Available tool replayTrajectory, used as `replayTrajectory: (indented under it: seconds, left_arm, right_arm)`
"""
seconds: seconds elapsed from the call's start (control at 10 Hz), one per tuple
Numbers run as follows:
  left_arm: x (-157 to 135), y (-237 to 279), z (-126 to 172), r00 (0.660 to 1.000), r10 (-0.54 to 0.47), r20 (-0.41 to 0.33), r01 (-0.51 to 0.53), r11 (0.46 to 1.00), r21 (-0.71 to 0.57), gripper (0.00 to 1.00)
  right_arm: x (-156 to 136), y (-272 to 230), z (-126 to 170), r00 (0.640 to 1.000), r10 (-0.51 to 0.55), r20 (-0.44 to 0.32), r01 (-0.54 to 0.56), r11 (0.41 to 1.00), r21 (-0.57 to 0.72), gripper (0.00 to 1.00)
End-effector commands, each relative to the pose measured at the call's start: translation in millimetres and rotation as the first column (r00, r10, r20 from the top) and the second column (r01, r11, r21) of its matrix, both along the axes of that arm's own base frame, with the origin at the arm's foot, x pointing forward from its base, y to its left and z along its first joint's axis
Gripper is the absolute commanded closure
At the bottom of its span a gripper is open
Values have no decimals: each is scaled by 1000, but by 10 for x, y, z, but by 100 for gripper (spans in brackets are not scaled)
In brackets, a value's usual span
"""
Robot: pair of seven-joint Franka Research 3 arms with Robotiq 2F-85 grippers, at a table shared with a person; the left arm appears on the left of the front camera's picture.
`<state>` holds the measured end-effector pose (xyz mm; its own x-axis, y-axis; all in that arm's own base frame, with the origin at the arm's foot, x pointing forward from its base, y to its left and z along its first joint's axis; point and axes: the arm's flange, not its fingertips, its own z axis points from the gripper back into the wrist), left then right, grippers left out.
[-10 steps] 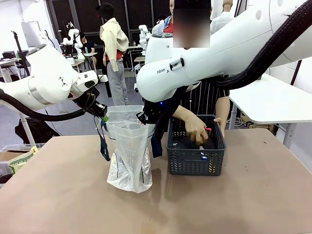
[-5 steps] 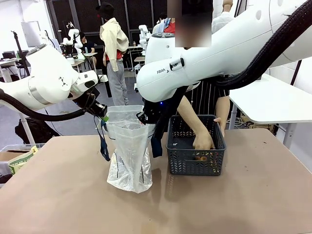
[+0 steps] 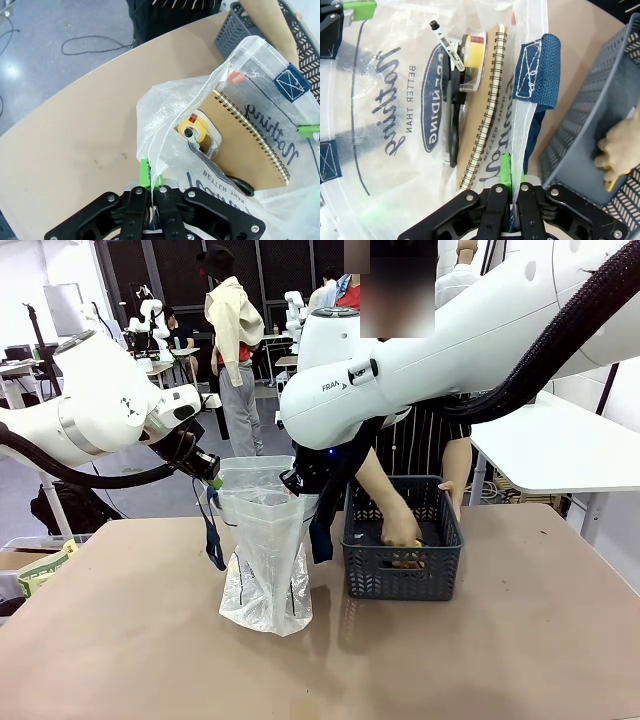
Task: Transfer purchased items from the store into the shopping bag.
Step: Move the Reusable shopping bag to the right side of the table.
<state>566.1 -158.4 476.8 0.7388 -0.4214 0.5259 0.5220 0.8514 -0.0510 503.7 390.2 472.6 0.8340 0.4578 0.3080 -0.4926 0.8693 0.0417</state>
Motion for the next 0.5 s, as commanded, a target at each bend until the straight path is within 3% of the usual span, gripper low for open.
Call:
replayTrajectory:
  seconds: [0.0,0.4]
  left_arm:
    - [6,16,7,1000,3,1,-3,1000,0,100]
    - [6,16,7,1000,3,1,-3,1000,0,100]
  right_arm:
    - [-14,-7,-13,1000,-1,1,1,1000,0,100]
    - [-14,-7,-13,1000,-1,1,1,1000,0,100]
